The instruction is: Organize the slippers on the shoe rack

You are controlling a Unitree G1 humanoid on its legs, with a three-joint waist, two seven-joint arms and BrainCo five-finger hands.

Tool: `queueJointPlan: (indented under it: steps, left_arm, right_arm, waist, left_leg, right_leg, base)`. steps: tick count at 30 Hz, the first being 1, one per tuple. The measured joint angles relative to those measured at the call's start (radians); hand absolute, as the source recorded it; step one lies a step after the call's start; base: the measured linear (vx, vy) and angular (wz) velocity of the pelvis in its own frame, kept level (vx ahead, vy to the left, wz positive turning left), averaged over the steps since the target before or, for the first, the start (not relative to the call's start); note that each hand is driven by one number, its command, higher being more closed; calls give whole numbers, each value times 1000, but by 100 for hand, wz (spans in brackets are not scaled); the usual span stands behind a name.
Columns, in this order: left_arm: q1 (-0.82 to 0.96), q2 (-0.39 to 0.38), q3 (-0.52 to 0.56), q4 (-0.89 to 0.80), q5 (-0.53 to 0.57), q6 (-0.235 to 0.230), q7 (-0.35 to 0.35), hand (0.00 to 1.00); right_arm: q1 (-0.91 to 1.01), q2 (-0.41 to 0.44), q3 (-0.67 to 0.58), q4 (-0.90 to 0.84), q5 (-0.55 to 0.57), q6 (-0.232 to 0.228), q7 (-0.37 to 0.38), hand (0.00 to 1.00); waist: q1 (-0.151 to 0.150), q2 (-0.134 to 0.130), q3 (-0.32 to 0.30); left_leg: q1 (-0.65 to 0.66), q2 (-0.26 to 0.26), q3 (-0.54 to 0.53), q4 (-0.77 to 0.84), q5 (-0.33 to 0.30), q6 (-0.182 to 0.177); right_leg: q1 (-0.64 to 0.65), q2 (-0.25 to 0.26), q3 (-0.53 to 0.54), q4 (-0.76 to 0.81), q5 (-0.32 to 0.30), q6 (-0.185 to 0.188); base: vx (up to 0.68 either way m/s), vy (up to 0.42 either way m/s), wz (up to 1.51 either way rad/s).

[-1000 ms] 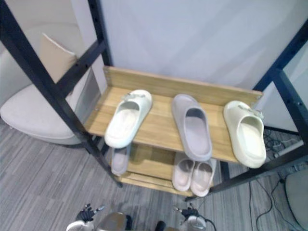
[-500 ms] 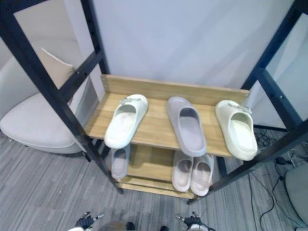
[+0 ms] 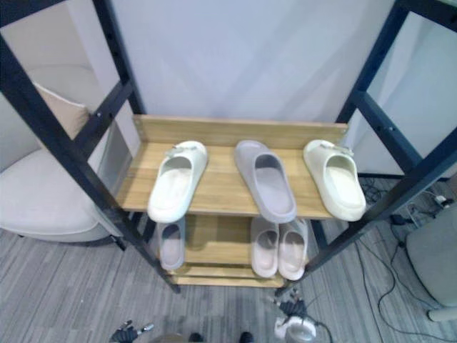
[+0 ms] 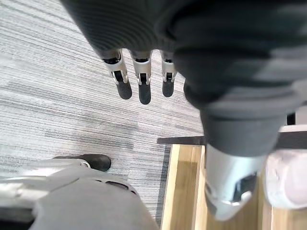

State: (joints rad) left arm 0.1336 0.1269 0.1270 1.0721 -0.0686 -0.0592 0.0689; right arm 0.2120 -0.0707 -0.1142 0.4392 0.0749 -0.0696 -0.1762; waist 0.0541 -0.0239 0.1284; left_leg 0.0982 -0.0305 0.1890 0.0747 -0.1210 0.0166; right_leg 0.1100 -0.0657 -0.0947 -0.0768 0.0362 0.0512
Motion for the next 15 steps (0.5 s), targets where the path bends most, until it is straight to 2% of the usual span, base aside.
queueJointPlan:
  steps: [5, 11, 15]
  left_arm:
    - [4, 2, -13, 0, 8, -1, 15, 0]
    - [6, 19, -71, 1, 29, -5, 15, 0]
    - [5, 30, -102, 19, 38, -11, 15, 0]
  right_arm:
    - [140, 14, -1, -330, -49, -18, 0, 0]
    - [222, 40, 14, -562, -116, -53, 2, 0]
    - [260, 41, 49, -681, -127, -88, 4, 0]
  waist:
    - [-8, 0, -1]
    - [-20, 0, -1]
    - [-42, 1, -2]
  left_leg:
    - [10, 4, 17, 4, -9, -3]
    - [19, 11, 55, 14, -26, -20]
    - [26, 12, 68, 14, -32, -21]
  right_leg:
    - [1, 4, 23, 0, 1, 0]
    - [-4, 7, 57, 1, 6, 0]
    - [-4, 9, 69, 3, 6, 0]
  base:
    - [7, 11, -13]
    - [-46, 11, -20]
    - [-41, 10, -11]
